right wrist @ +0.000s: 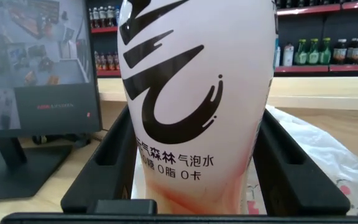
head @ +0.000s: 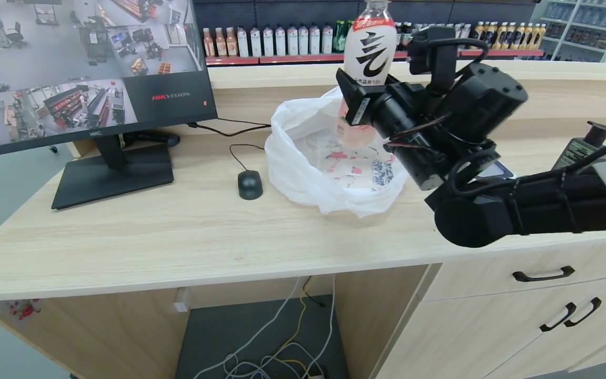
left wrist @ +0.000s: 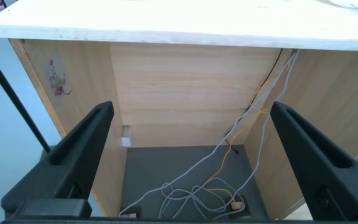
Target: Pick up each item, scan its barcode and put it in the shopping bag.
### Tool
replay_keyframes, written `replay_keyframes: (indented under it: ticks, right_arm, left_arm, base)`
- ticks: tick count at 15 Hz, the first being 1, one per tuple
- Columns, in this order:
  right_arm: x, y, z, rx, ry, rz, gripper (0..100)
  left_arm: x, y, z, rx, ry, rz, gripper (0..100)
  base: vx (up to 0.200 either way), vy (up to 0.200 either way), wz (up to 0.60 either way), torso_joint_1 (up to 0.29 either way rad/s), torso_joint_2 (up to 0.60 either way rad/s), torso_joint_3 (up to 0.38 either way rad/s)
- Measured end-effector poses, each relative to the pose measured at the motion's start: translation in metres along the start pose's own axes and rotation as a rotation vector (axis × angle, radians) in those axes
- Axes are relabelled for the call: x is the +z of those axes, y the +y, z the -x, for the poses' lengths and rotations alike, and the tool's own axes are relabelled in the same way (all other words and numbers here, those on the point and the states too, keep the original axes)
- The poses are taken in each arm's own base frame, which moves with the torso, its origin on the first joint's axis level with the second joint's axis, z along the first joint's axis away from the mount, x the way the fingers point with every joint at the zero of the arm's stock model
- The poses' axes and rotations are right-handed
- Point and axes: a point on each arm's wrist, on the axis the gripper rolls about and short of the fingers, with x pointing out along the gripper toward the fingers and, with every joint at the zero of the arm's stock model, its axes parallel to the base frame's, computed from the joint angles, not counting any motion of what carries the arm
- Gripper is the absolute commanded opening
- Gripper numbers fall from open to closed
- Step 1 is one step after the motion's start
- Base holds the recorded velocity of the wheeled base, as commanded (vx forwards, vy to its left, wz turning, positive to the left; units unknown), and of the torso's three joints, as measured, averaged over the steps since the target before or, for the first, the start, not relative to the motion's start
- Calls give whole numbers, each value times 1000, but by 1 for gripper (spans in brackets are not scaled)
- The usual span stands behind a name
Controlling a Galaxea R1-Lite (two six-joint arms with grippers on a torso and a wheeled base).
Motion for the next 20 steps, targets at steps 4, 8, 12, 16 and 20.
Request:
replay_keyframes:
  ticks: [4, 8, 12, 16, 20]
  right_arm:
    - [-29, 2, -33, -9, 3, 7, 0]
    - [-46, -7, -53, -30, 20, 22, 0]
    - [-62, -14, -59, -37, 60, 27, 0]
    - [-78, -19, -59, -43, 88, 32, 0]
    - [-88, -20, -58, -38, 105, 35, 0]
  left_arm:
    - [0, 0, 0, 0, 0, 0, 100]
    - [0, 0, 0, 0, 0, 0, 100]
    - [0, 0, 0, 0, 0, 0, 100]
    - [0, 0, 0, 0, 0, 0, 100]
    - [0, 0, 0, 0, 0, 0, 100]
  base:
    - [0, 0, 0, 0, 0, 0]
    - [0, 0, 0, 0, 0, 0]
    - [0, 0, 0, 0, 0, 0]
    - [0, 0, 0, 0, 0, 0]
    - [0, 0, 0, 0, 0, 0]
